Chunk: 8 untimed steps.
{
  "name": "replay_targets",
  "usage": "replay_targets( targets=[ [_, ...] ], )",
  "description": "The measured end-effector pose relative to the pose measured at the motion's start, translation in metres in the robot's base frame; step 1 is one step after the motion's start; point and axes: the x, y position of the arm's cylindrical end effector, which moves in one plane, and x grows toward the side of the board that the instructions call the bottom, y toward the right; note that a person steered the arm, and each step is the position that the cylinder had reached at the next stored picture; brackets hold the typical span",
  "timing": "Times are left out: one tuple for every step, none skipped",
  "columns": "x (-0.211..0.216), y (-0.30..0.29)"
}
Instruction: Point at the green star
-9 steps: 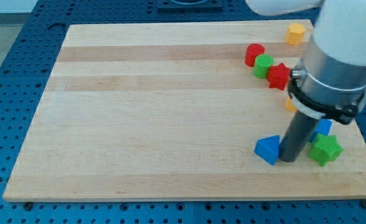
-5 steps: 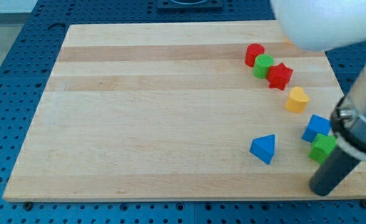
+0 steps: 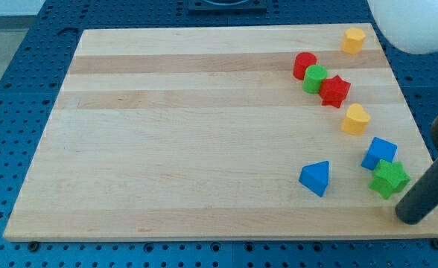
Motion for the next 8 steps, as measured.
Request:
replay_targets(
  targets=[
    [-0.007, -0.017],
    [-0.022, -0.044],
    [-0.036, -0.067],
    [-0.036, -0.078],
    [-0.036, -0.079],
    [-0.036, -0.079],
    [0.01, -0.057],
    [0.016, -0.035]
  ],
)
